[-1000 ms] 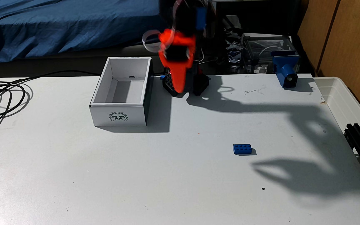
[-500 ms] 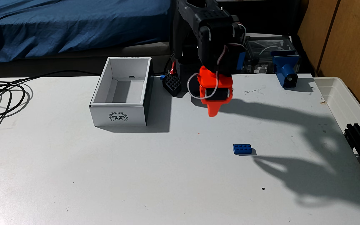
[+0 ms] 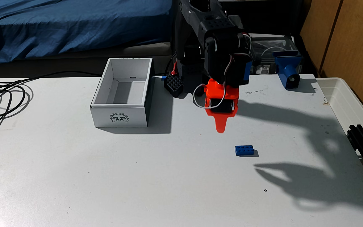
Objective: Grab the blue brick and place in box
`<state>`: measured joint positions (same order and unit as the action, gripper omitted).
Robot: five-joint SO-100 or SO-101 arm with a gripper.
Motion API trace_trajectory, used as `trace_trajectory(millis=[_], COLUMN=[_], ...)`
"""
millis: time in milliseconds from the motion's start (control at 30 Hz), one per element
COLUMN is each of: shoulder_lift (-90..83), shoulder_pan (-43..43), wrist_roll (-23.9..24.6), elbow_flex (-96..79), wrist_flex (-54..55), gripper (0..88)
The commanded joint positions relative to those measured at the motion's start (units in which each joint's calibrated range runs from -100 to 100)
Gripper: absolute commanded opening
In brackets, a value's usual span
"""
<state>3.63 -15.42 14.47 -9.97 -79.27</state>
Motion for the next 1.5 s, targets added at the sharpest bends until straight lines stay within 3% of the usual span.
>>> trace_trajectory(millis=[0, 200, 533, 800, 1033, 1267, 1467], shoulder_lift=[-1.14, -1.14, -0.29, 3.18, 10.96, 11.55, 11.21], shoulder_pan=[-0.47, -1.66, -10.06, -10.73, -10.36, -10.58, -9.98], wrist_roll=[-0.14, 0.5, 7.02, 6.97, 7.23, 7.18, 7.23], elbow_flex=[-2.36, -5.12, -5.2, -7.07, -5.65, -5.91, -4.85], wrist_flex=[0.99, 1.76, 5.04, 15.89, 17.53, 16.67, 14.0], gripper=[1.3, 1.3, 1.3, 1.3, 1.4, 14.8, 15.9])
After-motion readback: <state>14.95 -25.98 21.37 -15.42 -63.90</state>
